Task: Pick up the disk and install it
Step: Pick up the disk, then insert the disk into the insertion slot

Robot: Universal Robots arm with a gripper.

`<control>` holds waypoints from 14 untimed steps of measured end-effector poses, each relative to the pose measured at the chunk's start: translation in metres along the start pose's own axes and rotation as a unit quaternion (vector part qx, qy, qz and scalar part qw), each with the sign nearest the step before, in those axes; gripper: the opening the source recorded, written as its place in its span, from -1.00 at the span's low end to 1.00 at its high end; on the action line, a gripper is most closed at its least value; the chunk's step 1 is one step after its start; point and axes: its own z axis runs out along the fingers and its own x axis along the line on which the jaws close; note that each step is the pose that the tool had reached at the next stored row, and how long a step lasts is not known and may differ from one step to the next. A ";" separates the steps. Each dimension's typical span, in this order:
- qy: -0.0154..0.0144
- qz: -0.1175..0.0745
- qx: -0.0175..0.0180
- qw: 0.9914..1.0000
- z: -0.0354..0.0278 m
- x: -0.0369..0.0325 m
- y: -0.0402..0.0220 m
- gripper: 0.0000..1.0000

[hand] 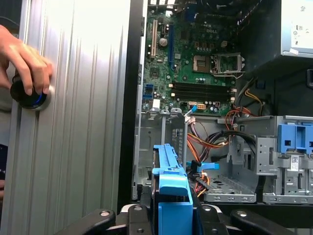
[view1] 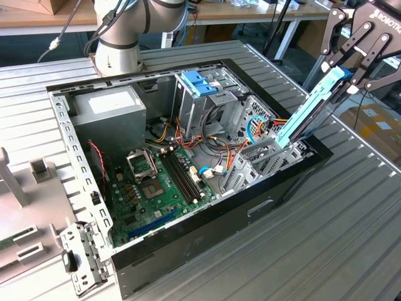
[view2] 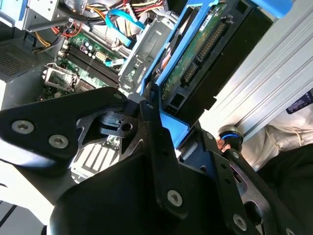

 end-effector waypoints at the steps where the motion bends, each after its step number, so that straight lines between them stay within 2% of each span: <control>1: 0.000 0.000 0.000 1.000 0.0000 0.0001 -0.0001 -0.25; 14: 0.000 0.000 0.000 1.000 0.0001 0.0002 0.0006 -0.25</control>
